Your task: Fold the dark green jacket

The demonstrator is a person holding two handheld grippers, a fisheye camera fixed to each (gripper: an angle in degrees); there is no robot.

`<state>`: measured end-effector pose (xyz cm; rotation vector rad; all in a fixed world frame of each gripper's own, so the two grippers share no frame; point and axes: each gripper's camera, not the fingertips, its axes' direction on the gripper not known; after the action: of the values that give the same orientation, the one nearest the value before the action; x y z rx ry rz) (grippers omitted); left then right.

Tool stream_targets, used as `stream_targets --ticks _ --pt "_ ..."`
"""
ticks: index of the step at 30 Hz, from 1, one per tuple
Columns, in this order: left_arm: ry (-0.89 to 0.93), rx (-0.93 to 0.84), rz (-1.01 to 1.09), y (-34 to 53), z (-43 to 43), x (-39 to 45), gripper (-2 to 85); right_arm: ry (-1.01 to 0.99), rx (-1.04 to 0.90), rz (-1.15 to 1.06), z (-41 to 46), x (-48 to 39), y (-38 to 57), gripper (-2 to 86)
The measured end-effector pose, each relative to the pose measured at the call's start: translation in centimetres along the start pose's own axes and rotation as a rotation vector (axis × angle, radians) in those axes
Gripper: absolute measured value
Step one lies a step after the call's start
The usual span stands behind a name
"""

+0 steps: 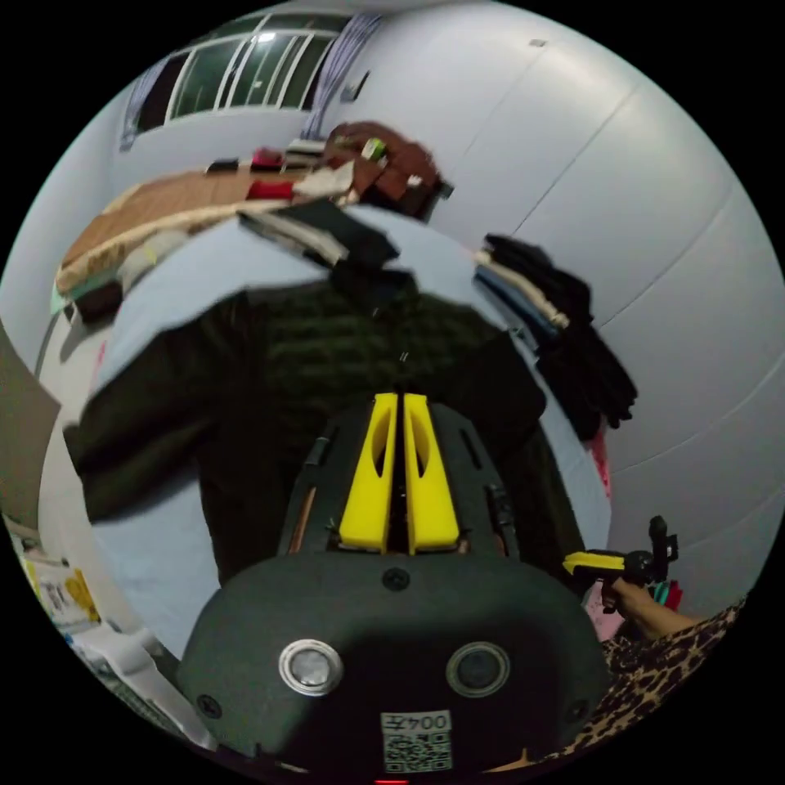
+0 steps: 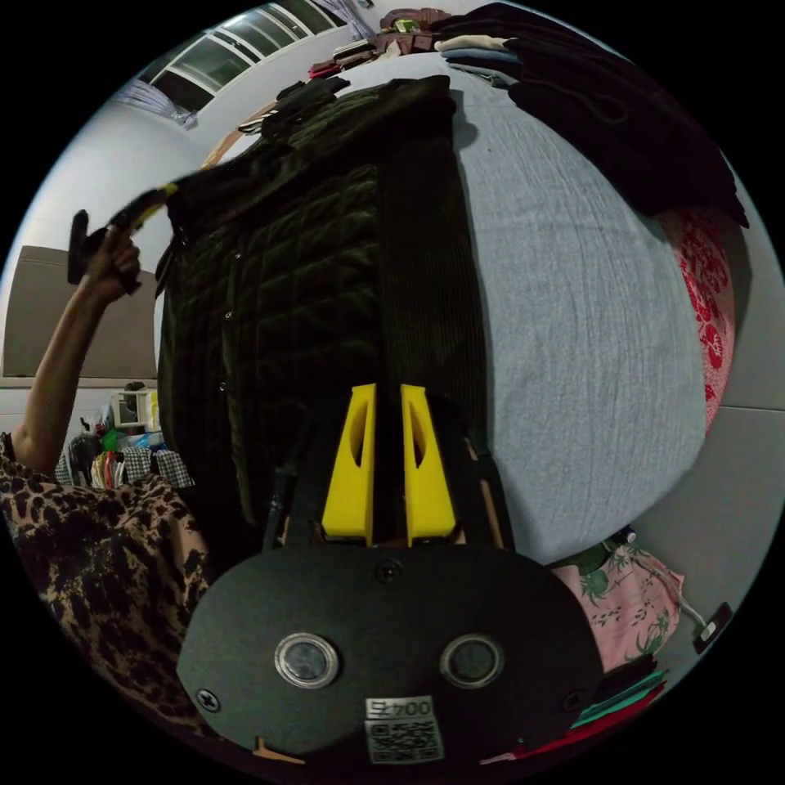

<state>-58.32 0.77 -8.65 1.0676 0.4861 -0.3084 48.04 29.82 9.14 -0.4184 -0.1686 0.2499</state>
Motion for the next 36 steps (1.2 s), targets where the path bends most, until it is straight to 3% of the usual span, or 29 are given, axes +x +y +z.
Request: stream_targets --ticks 2,4,8,11,16,22,25,30,36 --pt "-0.049 0.107 0.047 -2.4 -2.8 0.9 1.6 -0.006 -0.002 0.004 0.0 -0.1 -0.3 5.2" --pt "-0.094 0.100 0.046 -3.5 -3.0 0.3 1.6 -0.009 -0.001 0.007 0.0 -0.1 -0.5 5.0" --pt "-0.099 -0.137 -0.104 -3.3 0.6 -3.3 2.2 -0.018 0.004 -0.004 -0.1 -0.3 -0.7 5.1" --pt "-0.131 -0.186 -0.179 -1.3 1.1 -3.2 2.7 -0.036 0.002 -0.024 -0.1 -0.3 -0.9 5.6" --pt "-0.039 -0.305 -0.088 3.1 2.6 3.3 2.5 -0.102 0.046 -0.117 -1.7 0.3 -1.9 8.2" --pt "0.039 -0.533 -0.076 9.6 6.4 11.7 1.7 -0.003 0.292 -0.352 -6.4 1.8 -8.5 9.6" --pt "-0.050 -0.477 -0.056 9.2 6.4 13.8 1.3 0.091 0.345 -0.507 -7.3 1.7 -13.2 10.2" --pt "-0.088 -0.541 -0.076 7.3 7.3 16.1 0.9 0.226 0.329 -0.757 -6.8 -0.1 -19.7 11.3" --pt "-0.180 -0.519 -0.071 6.2 7.9 19.9 0.6 0.387 0.162 -1.091 -3.7 -3.1 -23.4 11.8"
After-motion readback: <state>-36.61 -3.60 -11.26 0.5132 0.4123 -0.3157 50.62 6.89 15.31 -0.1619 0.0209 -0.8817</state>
